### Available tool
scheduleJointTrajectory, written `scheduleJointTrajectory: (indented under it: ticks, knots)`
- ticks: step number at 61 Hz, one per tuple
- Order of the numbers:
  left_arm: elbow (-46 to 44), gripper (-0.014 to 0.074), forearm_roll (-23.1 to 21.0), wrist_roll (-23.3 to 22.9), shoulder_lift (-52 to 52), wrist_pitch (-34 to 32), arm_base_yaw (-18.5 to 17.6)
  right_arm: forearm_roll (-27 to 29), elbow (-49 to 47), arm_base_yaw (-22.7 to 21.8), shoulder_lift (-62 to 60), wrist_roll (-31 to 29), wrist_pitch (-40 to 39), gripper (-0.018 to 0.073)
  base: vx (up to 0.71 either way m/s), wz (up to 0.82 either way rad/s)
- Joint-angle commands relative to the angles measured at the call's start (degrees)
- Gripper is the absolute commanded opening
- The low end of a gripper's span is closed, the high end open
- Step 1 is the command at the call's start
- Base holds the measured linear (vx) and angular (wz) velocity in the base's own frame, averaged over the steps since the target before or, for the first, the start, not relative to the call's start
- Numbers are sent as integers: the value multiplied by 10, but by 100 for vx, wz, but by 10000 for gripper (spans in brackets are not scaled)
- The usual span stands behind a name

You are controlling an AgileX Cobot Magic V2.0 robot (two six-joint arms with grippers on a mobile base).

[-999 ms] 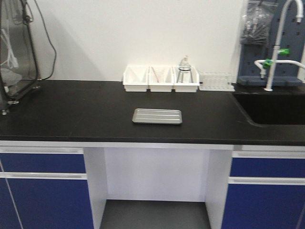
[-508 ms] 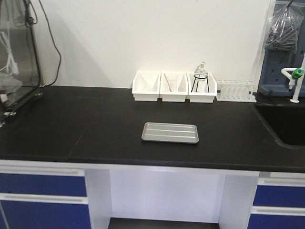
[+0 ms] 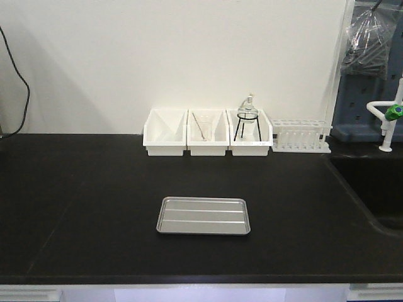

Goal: Move beaker to silver tray on left bench
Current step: 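Approach the silver tray, keeping the beaker raised in the right gripper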

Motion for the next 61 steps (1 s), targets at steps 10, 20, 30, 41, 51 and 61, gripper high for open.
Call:
scheduleJointTrajectory:
  ticks: [10,20,30,41,51,61]
  knots:
    - [11,1,-1,-1,-4,-47,-2,-13,-18,-4,5,-3,-42,-11,41,-3]
    - [11,1,-1,-1,-4,-47,-2,-13,-18,-4,5,-3,-42,-11,40,1]
    - [11,1,-1,-1,-4,-47,-2,-13,-18,-4,5,-3,-42,-11,38,3]
    - [11,1,-1,-1,-4,-47,-2,-13,-18,-4,5,-3,-42,-11,32,0]
    - [11,1,-1,-1,-4,-47,-2,-13,-18,-4,5,-3,-42,-11,21,-6]
    - [11,1,-1,-1,-4,-47,-2,-13,-18,-4,5,-3,-42,-11,11,-8]
